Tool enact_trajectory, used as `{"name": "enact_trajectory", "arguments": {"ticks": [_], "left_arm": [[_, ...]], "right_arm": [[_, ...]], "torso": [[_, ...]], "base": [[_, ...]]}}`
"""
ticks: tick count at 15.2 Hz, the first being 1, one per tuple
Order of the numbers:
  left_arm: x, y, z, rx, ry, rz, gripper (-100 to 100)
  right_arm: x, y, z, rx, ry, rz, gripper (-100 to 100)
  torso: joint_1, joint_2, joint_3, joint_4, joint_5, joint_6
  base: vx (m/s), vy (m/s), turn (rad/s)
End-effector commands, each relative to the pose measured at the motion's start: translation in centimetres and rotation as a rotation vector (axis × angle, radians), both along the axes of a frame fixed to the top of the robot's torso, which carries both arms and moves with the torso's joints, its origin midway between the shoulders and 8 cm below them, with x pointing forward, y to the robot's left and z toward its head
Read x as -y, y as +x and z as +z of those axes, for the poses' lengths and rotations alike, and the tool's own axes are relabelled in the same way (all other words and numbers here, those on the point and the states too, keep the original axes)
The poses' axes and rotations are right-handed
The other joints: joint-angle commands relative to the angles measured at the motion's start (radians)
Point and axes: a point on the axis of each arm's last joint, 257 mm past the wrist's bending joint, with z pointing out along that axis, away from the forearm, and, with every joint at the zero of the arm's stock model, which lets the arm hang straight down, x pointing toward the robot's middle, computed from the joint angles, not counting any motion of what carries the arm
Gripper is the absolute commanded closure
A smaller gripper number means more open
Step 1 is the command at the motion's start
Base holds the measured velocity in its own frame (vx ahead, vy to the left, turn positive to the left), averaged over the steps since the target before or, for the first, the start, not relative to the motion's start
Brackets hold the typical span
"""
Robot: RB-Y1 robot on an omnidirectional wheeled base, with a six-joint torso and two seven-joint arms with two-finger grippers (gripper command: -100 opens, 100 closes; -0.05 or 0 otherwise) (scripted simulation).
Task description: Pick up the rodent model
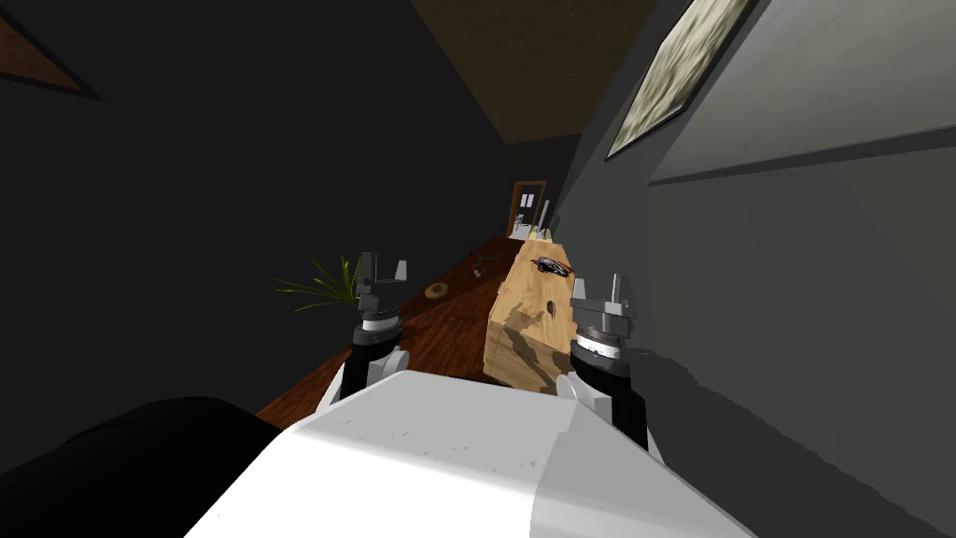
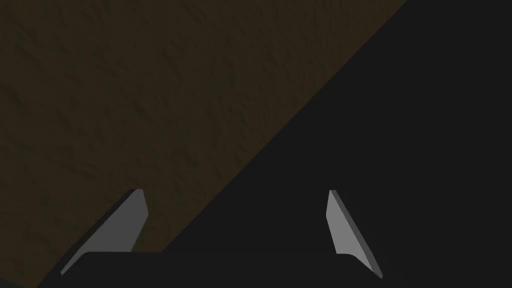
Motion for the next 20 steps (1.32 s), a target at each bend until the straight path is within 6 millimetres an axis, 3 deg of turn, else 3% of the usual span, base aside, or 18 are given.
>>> {"name": "enact_trajectory", "arguments": {"ticks": [1,5,11,14,15,19,20], "left_arm": [[0.0,0.0,0.0,0.0,0.0,0.0,0],[0.0,0.0,0.0,0.0,0.0,0.0,0],[0.0,0.0,0.0,0.0,0.0,0.0,0],[0.0,0.0,0.0,0.0,0.0,0.0,0],[0.0,0.0,0.0,0.0,0.0,0.0,0],[0.0,0.0,0.0,0.0,0.0,0.0,0],[0.0,0.0,0.0,0.0,0.0,0.0,0]], "right_arm": [[-0.1,0.0,-0.2,-0.018,-0.051,-0.001,-100],[0.7,0.2,-1.1,-0.078,-0.153,-0.041,-100],[3.2,0.9,-3.9,-0.225,-0.321,-0.135,-100],[5.8,1.3,-6.8,-0.352,-0.43,-0.201,-100],[5.8,1.3,-6.8,-0.352,-0.43,-0.201,-100],[10.8,1.3,-12.1,-0.568,-0.561,-0.29,-100],[10.9,1.3,-12.2,-0.573,-0.56,-0.291,-100]], "torso": [[0.0,0.0,0.0,0.0,0.0,0.0],[0.002,0.001,0.001,0.0,0.0,0.0],[0.004,0.001,0.001,0.0,0.001,0.0],[0.004,0.001,0.0,0.0,0.001,0.0],[0.004,0.001,0.0,0.0,0.001,0.0],[0.004,0.0,0.0,0.0,0.001,0.0],[0.004,0.0,0.0,0.0,0.001,-0.001]], "base": [[-0.004,0.008,0.006],[-0.011,0.029,0.018],[-0.01,0.054,0.059],[-0.004,0.058,0.095],[-0.005,0.054,0.081],[0.001,0.057,0.176],[0.003,0.05,0.149]]}}
